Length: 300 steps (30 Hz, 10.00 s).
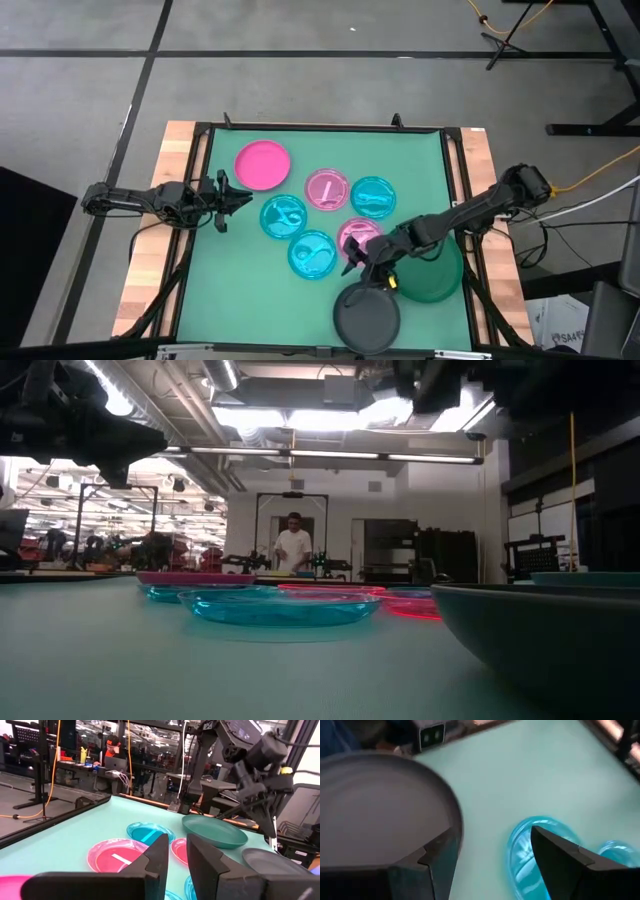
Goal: Stack plastic plates
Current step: Stack the black plate on top of the green plate, then stack the pink plate on top of the black plate
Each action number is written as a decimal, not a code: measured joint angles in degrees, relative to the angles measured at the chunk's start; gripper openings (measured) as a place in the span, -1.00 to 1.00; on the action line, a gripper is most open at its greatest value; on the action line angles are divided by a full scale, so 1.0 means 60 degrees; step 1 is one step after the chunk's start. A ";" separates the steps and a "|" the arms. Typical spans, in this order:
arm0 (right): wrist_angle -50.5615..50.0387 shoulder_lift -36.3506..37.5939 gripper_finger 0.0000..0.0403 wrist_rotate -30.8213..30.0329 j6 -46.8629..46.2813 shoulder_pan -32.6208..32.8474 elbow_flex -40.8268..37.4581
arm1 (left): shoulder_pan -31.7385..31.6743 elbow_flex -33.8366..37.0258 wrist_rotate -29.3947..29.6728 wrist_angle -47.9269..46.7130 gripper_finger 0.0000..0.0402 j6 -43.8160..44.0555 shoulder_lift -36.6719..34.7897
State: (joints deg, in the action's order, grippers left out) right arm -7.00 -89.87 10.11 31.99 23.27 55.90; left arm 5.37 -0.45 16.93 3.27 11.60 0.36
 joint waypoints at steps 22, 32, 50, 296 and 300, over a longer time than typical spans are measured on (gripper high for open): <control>0.0145 -0.1746 0.19 0.0306 -0.1332 -0.0007 -0.0004 | 0.0002 0.0004 0.0022 -0.0002 -0.69 -0.0015 0.0000; 0.0007 -0.1762 0.19 0.0171 -0.2428 -0.0007 -0.0007 | 0.0001 0.0003 0.0026 -0.0003 -0.69 -0.0018 0.0000; -0.0892 -0.1762 0.19 0.0000 -0.2903 -0.0007 -0.0011 | 0.0004 0.0004 0.0026 0.0000 -0.69 -0.0007 0.0000; -0.7618 -0.0341 -0.53 0.1601 0.3468 -0.3446 -0.0204 | 0.0004 0.0004 0.0026 -0.0002 -0.69 0.0000 0.0004; -0.7618 -0.0341 -0.54 0.1639 0.3468 -0.3446 -0.0204 | 0.0002 0.0004 0.0026 -0.0002 -0.69 0.0000 0.0002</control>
State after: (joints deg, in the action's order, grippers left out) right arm -52.71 -91.92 19.94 52.80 2.59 54.68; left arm 5.38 -0.43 17.08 3.26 11.60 0.37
